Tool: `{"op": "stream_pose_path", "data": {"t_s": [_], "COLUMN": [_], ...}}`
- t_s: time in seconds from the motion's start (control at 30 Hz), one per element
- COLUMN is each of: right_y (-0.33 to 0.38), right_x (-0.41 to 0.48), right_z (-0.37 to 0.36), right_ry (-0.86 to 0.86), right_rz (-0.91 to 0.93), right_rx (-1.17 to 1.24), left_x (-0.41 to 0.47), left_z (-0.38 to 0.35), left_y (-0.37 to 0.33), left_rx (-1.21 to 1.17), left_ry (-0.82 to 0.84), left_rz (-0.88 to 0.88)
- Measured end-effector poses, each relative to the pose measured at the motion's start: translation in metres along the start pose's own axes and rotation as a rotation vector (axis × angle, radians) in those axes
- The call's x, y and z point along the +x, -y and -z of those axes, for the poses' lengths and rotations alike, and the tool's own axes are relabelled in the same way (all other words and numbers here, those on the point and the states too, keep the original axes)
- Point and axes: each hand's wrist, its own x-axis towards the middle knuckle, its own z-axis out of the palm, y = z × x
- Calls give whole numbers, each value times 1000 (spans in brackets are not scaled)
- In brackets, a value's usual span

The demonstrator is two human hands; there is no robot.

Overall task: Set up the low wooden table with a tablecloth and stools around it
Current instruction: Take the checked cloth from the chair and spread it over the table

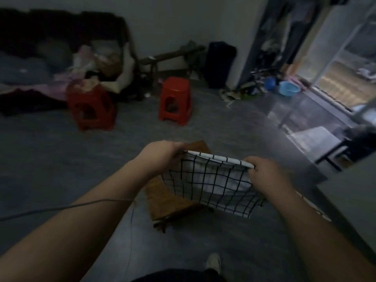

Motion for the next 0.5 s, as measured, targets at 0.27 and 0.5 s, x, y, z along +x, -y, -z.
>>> {"op": "stream_pose_path", "data": {"t_s": [0.27, 0.5], "right_y": [142, 224], "right_x": [95, 190], "right_z": [-59, -100], "right_ry": [164, 248], "right_rz": [263, 384], "right_rx": [-44, -24], "left_x": [-59, -37], "left_z": [20, 37], "left_y": [128, 213], "left_rx": [1, 33], "left_ry": [-80, -96], "left_rz": [344, 508]}}
